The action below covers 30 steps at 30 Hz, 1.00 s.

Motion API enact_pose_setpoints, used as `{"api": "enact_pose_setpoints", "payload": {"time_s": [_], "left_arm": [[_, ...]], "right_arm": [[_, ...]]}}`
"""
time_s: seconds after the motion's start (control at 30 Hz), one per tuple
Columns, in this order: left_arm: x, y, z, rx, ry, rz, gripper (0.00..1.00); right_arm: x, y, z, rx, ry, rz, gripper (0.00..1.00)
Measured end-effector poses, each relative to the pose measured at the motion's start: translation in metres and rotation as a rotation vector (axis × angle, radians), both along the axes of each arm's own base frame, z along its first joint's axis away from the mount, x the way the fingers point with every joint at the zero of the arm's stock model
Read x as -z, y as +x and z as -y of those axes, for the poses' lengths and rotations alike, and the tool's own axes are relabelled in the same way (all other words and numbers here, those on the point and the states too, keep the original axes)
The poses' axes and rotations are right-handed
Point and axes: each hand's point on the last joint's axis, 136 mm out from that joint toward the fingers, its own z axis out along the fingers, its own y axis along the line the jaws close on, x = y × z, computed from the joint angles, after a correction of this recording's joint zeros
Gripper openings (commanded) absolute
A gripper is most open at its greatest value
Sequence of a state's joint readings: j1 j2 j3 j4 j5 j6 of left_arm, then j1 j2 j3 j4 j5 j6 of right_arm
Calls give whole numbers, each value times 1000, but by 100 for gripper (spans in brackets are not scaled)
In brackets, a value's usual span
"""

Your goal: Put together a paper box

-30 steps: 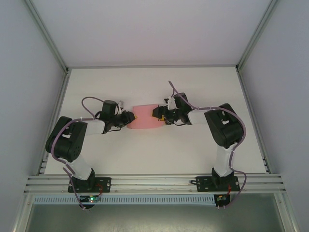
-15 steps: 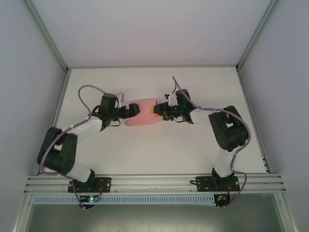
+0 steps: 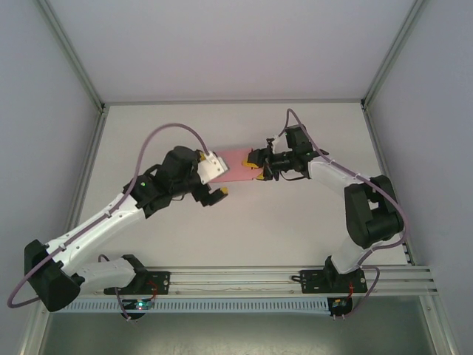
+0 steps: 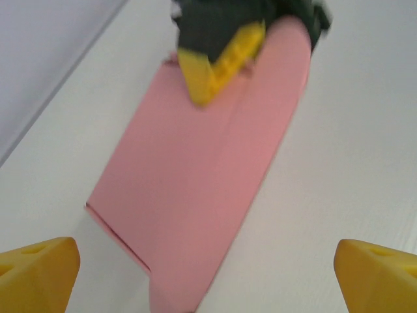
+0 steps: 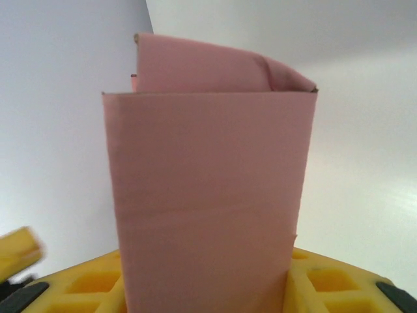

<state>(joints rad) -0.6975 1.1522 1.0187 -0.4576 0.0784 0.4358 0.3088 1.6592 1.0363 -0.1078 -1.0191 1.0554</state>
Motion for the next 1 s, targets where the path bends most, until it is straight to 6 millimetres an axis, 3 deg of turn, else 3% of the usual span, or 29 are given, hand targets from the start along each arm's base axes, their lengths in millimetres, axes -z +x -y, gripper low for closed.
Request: {"api": "enact_pose_setpoints", "payload": {"time_s": [0.17,0.3,0.5,0.7,0.77,0.93,1.0], "left_arm": [[22,-1,-12,44,142,52,100],[26,3,-18,38,207,94,100],[36,4,-9,78,244,100,98],[38,5,-5,107,256,121,81],[35,7,-3,107,249,135,79],[34,9,0,113,238,143,57],[39,8,1,126,250,134,53]], "right_arm": [[-4,-17,1,7,51,-178,43],[-9,-25,1,6,69,-252,42],[-12,-36,2,-2,71,-314,42],[-28,-46,3,1,84,-312,42],[-33,-49,2,-1,91,-301,40],[-29,-57,-1,-3,94,-322,42],[-27,-56,0,5,91,-331,43]]}}
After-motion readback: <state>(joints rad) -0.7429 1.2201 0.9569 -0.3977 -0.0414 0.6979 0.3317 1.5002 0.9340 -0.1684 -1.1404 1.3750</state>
